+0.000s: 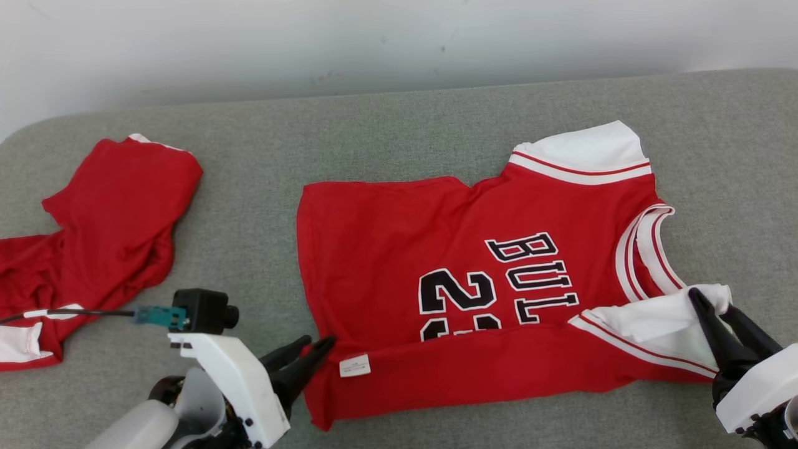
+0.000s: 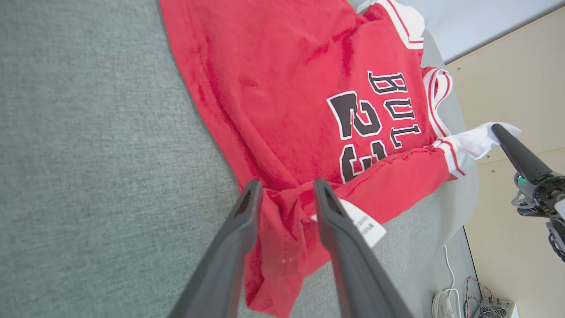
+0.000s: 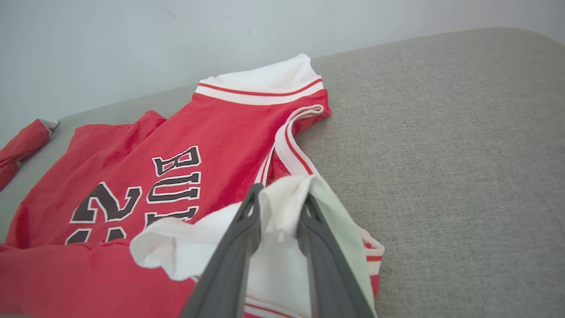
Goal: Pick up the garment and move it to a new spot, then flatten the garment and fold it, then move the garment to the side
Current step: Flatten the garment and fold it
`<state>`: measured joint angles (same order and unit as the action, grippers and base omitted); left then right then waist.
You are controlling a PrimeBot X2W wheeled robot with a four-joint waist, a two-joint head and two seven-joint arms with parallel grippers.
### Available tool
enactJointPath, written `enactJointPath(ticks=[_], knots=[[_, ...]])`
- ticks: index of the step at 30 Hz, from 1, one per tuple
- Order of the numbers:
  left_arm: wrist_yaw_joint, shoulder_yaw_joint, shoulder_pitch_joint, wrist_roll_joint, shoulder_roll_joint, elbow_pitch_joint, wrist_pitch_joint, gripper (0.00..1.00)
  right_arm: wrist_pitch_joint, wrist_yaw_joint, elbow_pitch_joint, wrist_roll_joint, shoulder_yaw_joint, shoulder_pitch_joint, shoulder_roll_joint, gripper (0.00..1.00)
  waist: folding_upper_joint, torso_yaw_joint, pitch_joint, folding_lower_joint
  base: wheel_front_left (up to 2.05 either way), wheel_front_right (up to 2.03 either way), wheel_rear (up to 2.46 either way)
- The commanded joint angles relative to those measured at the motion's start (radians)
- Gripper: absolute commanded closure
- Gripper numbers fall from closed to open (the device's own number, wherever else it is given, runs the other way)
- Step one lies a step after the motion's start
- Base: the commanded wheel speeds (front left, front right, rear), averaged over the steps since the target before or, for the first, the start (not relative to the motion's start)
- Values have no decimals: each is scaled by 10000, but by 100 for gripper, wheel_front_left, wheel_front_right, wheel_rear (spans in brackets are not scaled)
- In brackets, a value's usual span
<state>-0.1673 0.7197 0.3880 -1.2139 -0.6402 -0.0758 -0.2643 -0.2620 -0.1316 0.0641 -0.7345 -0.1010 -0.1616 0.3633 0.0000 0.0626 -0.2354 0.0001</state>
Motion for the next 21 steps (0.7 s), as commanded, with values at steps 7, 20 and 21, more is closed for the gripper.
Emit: enactJointPath(ticks=[7, 20, 21], knots=[[-208, -690, -399, 556, 236, 206, 1851, 0, 832, 19, -135, 315, 328, 243, 139, 0, 0, 31, -49, -1, 0, 0, 0], [-1299, -472, -2540, 1724, -55, -1254, 3673, 0, 960, 21, -456, 1915, 210, 1956, 1063, 0, 0, -67, -426, -1, 0, 0, 0], [-1299, -472, -2540, 1724, -55, -1254, 3673, 0, 960, 21, -456, 1915, 210, 1956, 1063, 0, 0, -67, -426, -1, 0, 0, 0]])
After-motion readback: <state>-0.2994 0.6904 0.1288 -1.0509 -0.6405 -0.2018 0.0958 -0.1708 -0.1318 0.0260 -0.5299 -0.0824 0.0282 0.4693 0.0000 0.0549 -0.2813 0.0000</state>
